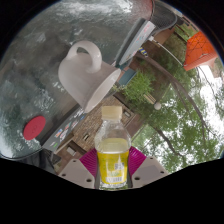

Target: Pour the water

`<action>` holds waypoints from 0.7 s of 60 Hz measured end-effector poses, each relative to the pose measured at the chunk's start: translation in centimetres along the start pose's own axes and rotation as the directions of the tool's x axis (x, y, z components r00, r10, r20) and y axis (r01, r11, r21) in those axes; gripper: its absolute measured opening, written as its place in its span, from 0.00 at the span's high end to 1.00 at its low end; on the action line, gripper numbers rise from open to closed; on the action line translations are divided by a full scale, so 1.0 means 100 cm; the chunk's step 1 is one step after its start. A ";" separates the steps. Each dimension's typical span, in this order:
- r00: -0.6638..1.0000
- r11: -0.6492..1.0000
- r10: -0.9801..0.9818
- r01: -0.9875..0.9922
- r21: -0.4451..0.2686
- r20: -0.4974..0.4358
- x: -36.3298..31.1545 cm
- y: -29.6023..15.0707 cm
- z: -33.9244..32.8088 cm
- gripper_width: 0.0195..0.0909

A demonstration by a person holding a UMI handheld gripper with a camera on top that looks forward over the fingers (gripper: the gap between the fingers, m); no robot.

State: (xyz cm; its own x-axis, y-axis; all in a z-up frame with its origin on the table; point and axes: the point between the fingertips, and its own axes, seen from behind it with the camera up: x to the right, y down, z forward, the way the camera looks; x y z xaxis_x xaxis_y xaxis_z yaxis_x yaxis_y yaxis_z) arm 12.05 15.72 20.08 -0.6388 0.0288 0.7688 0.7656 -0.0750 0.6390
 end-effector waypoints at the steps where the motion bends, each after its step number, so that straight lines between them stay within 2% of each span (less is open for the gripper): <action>1: 0.999 0.999 -0.038 0.038 0.008 -0.006 0.002 -0.002 0.001 0.76; 10: 0.981 0.979 -0.195 0.195 0.064 -0.002 -0.005 -0.016 0.010 0.75; 20: 0.986 0.984 -0.166 0.166 0.071 -0.004 -0.004 -0.017 0.009 0.75; 24: 0.997 0.994 -0.076 0.078 0.071 -0.027 0.007 -0.011 0.012 0.75; 25: 0.998 0.998 -0.049 0.051 0.047 -0.043 0.014 -0.010 0.005 0.75; 26: 0.999 0.998 -0.005 0.008 0.059 -0.045 0.019 -0.002 0.011 0.75; 32: 0.936 0.948 0.314 -0.318 0.002 -0.161 0.063 0.047 0.007 0.75; 34: 0.863 0.879 0.466 -0.476 -0.005 -0.195 0.070 0.067 0.003 0.75; 37: 0.672 0.688 0.707 -0.726 -0.008 -0.219 0.065 0.094 -0.001 0.75; 40: 0.387 0.394 0.899 -0.919 -0.006 -0.207 0.041 0.109 -0.004 0.75; 42: 0.146 0.150 0.976 -0.989 0.014 -0.160 0.023 0.104 -0.004 0.75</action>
State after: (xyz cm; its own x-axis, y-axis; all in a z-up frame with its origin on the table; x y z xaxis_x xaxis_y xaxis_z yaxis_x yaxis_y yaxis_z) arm 18.51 14.60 28.47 0.6418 -0.2283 0.7321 0.7477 -0.0256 -0.6635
